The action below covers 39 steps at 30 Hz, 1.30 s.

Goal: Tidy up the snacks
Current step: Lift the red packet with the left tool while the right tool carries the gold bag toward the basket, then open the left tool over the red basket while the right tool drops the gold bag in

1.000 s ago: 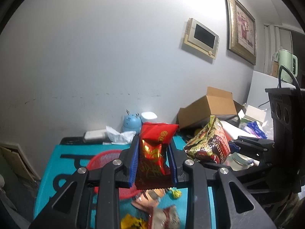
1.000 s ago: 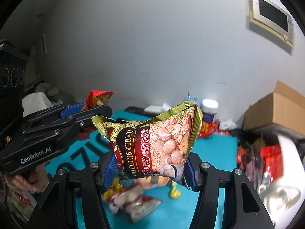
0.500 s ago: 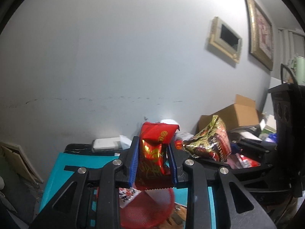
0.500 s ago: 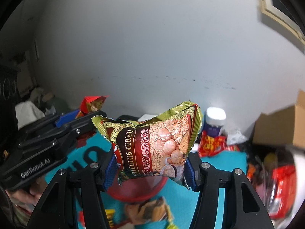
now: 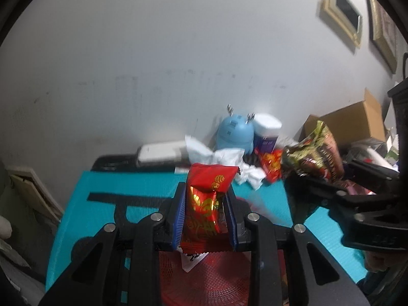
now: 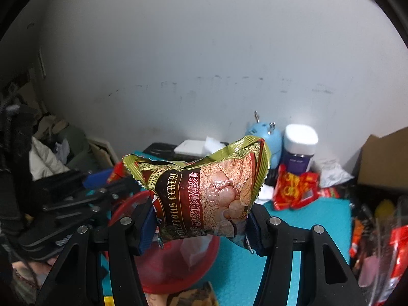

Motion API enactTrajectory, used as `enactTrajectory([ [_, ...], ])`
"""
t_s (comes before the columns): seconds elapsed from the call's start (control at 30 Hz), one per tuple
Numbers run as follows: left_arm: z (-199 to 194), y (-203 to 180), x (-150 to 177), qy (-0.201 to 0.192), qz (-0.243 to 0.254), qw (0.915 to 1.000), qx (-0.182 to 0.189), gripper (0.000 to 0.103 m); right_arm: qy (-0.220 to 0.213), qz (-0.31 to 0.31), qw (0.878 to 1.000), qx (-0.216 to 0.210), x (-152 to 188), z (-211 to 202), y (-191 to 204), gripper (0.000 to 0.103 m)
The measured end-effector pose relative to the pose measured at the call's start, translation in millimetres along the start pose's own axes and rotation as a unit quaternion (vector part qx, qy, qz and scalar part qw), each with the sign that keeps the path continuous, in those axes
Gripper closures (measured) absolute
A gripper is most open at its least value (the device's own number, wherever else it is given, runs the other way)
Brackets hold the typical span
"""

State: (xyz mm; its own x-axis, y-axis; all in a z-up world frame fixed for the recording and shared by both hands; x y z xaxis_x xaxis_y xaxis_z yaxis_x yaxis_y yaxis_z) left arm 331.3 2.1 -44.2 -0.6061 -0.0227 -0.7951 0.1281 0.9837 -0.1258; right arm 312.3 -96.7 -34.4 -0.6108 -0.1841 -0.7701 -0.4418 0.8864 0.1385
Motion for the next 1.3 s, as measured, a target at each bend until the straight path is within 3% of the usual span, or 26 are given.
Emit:
enactTrajectory([
  [0.13, 19, 6, 9, 0.03, -0.001, 0.9992, -0.028, 0.076, 0.018, 0.015, 1.0, -0.012, 7, 17, -1, 0.045],
  [0.43, 51, 26, 29, 0.101, -0.019, 0.9936, -0.047, 0.076, 0.063, 0.033, 0.996, -0.048, 25, 53, 6, 0.044],
  [0.73, 59, 31, 32, 0.133, -0.019, 0.9881, -0.075, 0.075, 0.064, 0.006, 0.998, -0.029, 29, 56, 15, 0.041],
  [0.83, 58, 32, 33, 0.138, -0.023, 0.9869, -0.08, 0.068, 0.062, -0.001, 0.998, -0.031, 28, 54, 17, 0.034],
  [0.9, 57, 33, 33, 0.138, -0.023, 0.9867, -0.083, 0.046, 0.062, -0.003, 0.998, -0.032, 27, 53, 17, 0.032],
  [0.97, 55, 34, 31, 0.133, -0.023, 0.9864, -0.094, 0.035, 0.061, -0.004, 0.998, -0.025, 26, 52, 15, 0.031],
  [1.3, 34, 32, 19, 0.111, -0.027, 0.9897, -0.087, 0.034, 0.052, 0.002, 0.998, -0.032, 19, 40, 15, 0.026],
])
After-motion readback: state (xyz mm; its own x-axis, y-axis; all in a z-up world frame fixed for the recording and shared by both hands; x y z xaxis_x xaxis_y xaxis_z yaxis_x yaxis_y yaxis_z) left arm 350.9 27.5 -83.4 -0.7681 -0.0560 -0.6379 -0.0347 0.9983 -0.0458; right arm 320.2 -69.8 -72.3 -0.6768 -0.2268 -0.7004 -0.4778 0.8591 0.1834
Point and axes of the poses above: each gripper's, at about its wrist camera, not at the fingertips, and z roughly the way its jaws point, y to its left, x to its underside, the point moved 6 cm from there along z, roughly the way its jaws point, and after that the axes turned 4 degrees about -z, right-handed, at the moved point
